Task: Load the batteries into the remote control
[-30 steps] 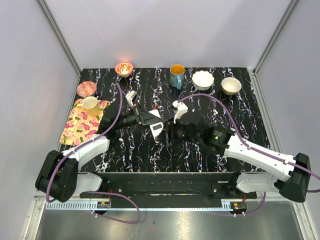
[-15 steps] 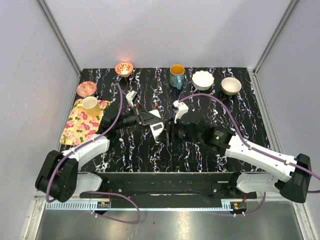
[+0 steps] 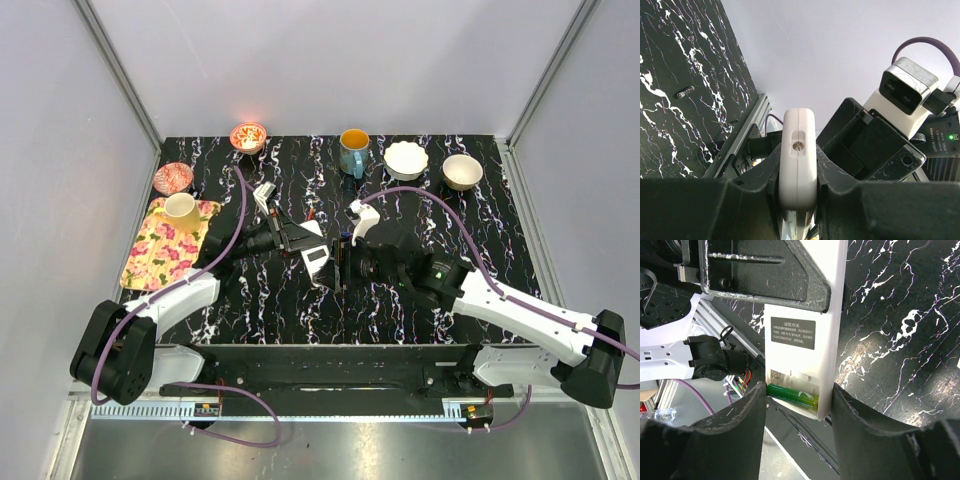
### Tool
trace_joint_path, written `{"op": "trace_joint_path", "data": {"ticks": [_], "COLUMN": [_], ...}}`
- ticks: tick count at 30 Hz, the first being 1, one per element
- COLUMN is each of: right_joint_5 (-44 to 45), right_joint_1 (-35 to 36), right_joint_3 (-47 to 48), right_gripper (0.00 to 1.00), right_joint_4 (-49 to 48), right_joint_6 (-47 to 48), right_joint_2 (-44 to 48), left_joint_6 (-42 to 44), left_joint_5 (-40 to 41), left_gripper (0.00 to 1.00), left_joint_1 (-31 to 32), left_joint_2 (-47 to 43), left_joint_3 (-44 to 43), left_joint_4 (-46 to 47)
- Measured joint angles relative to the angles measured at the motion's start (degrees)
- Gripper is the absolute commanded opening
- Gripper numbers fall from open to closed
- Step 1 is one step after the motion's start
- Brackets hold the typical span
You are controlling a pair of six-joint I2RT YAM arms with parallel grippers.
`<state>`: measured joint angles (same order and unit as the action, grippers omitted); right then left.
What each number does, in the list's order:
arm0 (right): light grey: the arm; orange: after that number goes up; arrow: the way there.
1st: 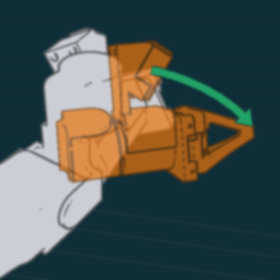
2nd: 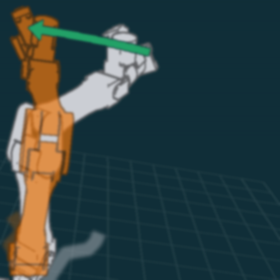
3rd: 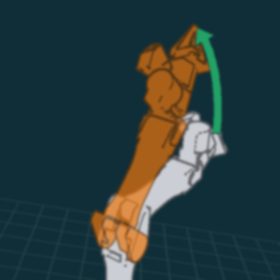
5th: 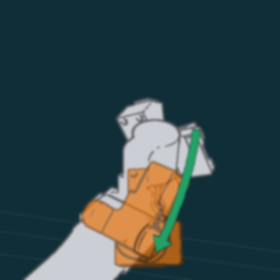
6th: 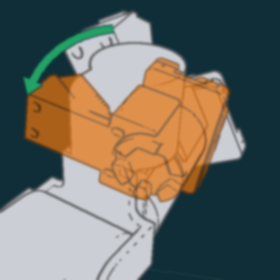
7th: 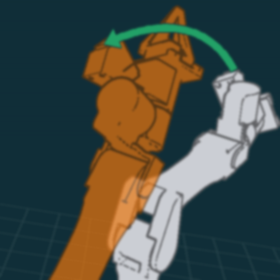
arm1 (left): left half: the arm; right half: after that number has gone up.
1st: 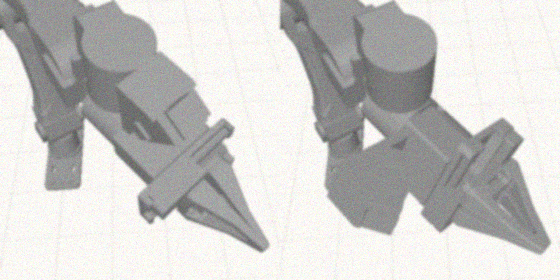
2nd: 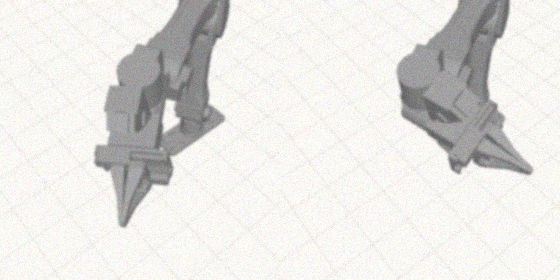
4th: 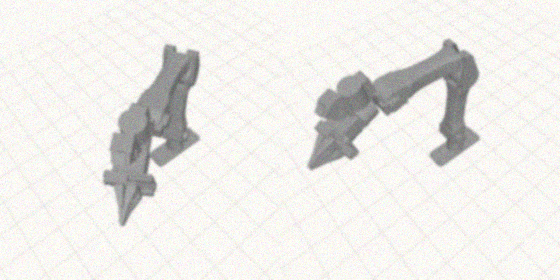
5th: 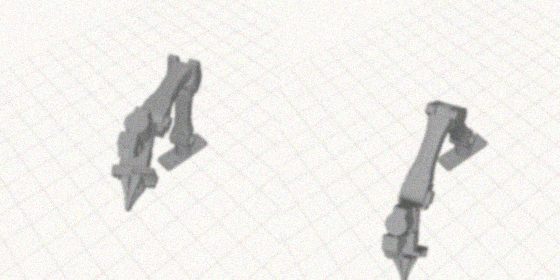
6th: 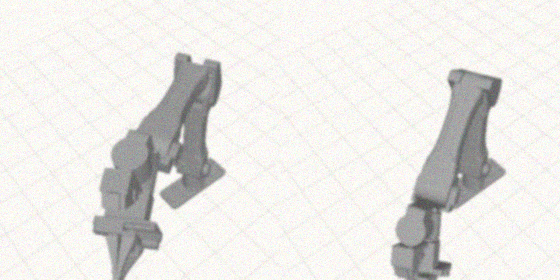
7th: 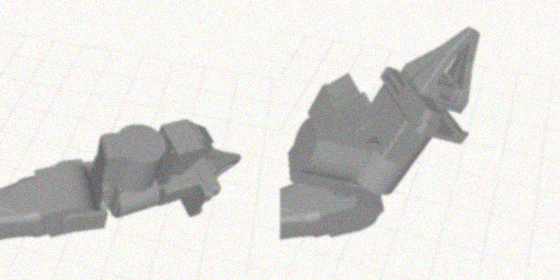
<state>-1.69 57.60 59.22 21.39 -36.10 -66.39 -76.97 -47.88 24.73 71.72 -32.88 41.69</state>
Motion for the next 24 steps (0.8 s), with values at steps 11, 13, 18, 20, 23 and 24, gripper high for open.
{"op": "trace_joint_path", "data": {"ticks": [11,13,18,20,23,24], "right_joint_5": [-1.0,-1.0,-1.3,-1.5,-2.1,-2.4], "right_joint_1": [-0.8,-0.8,-0.9,-1.1,-1.3,-1.3], "right_joint_3": [-0.3,-0.3,-0.3,-0.3,-0.3,-0.3], "right_gripper": [0.71,0.73,0.75,0.76,0.77,0.78], "right_joint_4": [0.4,0.4,0.9,1.0,1.1,1.1], "right_joint_6": [-0.1,-0.1,-0.3,-0.5,-0.7,-0.7], "right_joint_2": [0.0,0.0,0.0,0.0,0.0,0.0], "left_joint_6": [0.0,0.0,-0.1,-0.2,-0.2,-0.2], "left_joint_5": [0.1,0.1,0.3,0.4,0.5,0.5], "left_gripper": [0.0,0.0,0.0,0.0,0.0,0.0], "left_joint_1": [0.1,0.1,0.1,0.1,0.1,0.1], "left_joint_2": [0.0,0.0,0.0,0.0,0.0,0.0], "left_joint_3": [0.0,0.0,0.0,0.0,0.0,0.0], "left_joint_4": [0.0,0.0,0.0,0.0,0.0,0.0]}}
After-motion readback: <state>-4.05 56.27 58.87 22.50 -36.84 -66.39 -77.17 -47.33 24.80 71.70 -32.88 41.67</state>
